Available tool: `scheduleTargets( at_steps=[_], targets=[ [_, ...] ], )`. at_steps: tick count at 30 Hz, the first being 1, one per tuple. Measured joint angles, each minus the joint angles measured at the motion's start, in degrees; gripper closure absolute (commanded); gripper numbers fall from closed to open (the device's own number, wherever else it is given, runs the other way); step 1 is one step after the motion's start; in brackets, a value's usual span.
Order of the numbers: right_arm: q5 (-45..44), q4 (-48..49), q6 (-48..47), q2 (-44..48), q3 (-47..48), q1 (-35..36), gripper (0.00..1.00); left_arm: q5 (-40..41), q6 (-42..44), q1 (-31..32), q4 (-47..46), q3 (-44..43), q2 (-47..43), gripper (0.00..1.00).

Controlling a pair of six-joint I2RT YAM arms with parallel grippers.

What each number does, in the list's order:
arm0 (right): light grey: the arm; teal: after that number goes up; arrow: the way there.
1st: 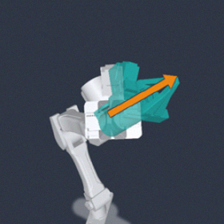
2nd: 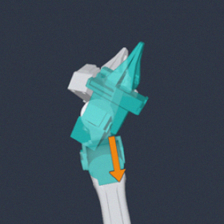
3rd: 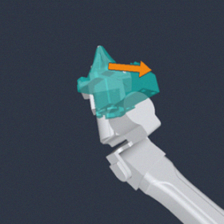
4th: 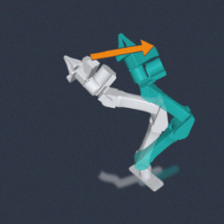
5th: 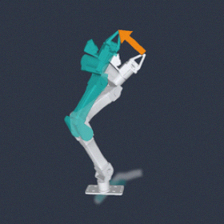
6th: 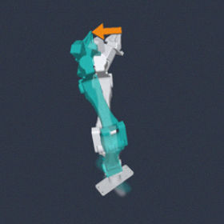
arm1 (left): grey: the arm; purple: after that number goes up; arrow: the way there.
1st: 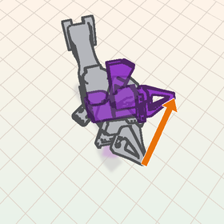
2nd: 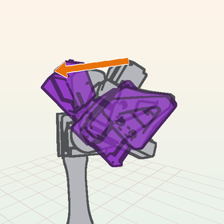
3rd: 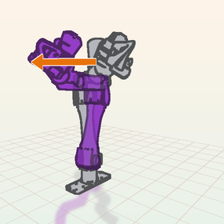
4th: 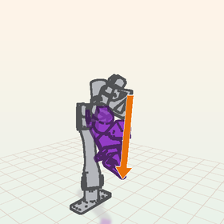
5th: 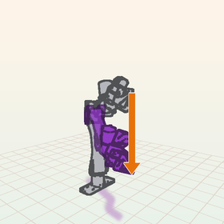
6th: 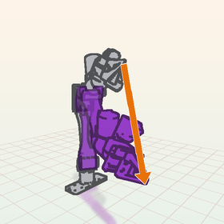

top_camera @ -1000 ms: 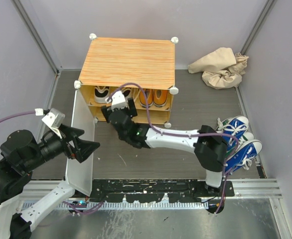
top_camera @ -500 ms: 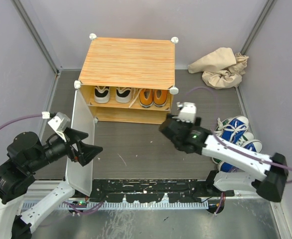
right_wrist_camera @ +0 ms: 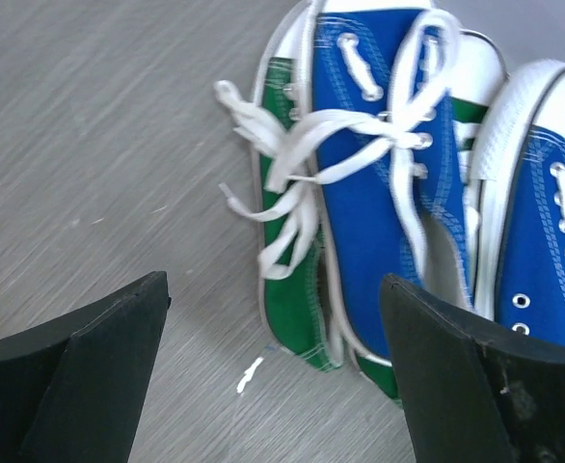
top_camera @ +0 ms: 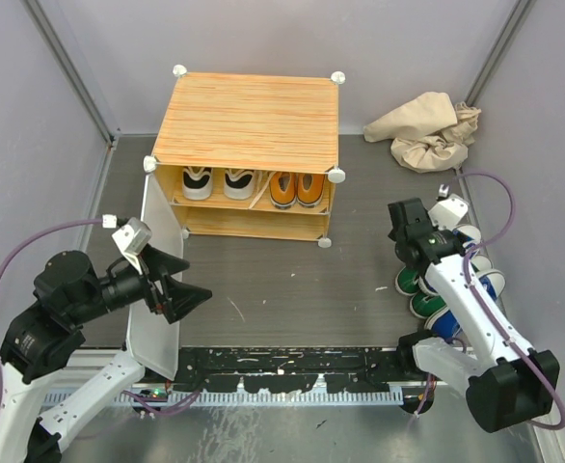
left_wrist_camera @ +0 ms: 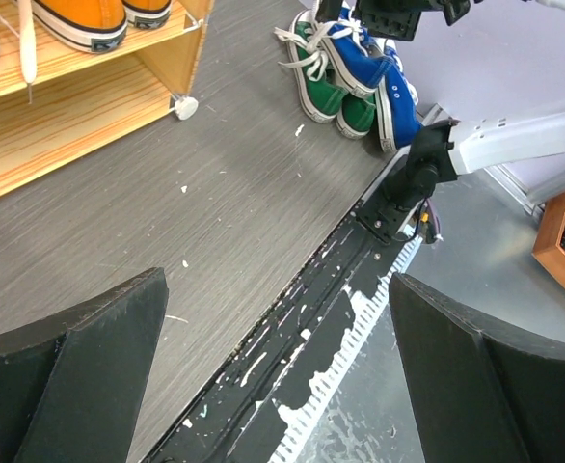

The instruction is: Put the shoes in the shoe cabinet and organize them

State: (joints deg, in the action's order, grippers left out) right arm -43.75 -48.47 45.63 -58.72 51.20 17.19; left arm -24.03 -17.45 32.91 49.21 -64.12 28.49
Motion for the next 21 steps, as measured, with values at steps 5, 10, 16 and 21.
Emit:
scheduleTargets(
  at_steps=[5, 10, 16, 21],
  targets=[
    [2.67, 1.46, -1.84, 2.32, -4.17, -10.01, 0.06, -1.36, -0.15, 0.00, -1.01, 1.57, -0.02, 0.02],
    [6.23, 3.80, -2.78, 6.54, -7.91, -18.56, 0.07, -1.95, -0.13, 0.00, -1.07, 2.40, -0.02, 0.02],
    [16.87, 8.79, -4.09, 4.17, -14.84, -27.39, 0.43, -2.21, -0.15, 0.00, -1.46, 3.15, -0.02, 0.02],
    [20.83, 12.28, -6.23, 6.05, -17.38, -30.58, 0.90, -2.14, -0.15, 0.00, -1.49, 3.30, 0.02, 0.02]
  ],
)
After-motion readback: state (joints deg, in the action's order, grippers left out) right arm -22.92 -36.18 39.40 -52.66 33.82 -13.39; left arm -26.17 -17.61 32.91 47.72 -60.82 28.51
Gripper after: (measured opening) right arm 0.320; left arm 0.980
